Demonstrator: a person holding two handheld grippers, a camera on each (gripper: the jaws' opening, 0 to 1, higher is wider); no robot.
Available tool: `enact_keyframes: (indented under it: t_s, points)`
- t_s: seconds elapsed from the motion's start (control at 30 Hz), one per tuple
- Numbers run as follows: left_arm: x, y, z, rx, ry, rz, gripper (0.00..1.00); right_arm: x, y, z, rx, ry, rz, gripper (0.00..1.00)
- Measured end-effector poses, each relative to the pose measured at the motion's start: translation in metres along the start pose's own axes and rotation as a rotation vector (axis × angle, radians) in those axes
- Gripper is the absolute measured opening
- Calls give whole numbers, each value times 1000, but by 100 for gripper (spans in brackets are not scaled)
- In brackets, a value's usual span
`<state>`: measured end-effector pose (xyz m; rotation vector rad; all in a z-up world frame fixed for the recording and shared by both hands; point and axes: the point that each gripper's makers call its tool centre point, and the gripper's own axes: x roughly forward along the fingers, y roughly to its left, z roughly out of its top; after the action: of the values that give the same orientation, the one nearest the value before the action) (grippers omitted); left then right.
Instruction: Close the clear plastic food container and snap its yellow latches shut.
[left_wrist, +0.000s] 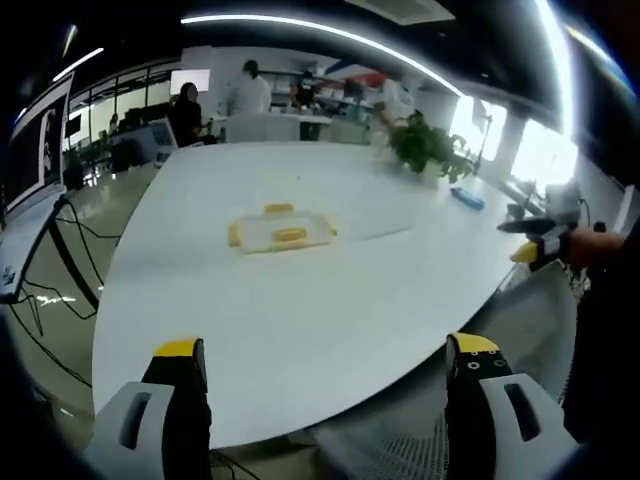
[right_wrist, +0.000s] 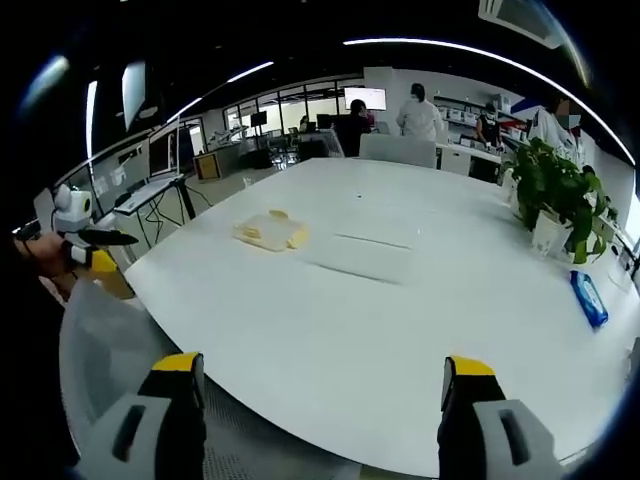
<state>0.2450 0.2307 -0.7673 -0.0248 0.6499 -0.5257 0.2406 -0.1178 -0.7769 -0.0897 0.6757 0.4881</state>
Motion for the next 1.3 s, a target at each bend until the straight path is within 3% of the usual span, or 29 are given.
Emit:
enact_keyframes:
  t_s: [0.8,1.3]
  points:
    - [4,21,-6,10,25,-20,98,13,16,9,7,15,15,100]
    - [9,34,-1,30,19,-41,98,19,24,29,15,-7,6,100]
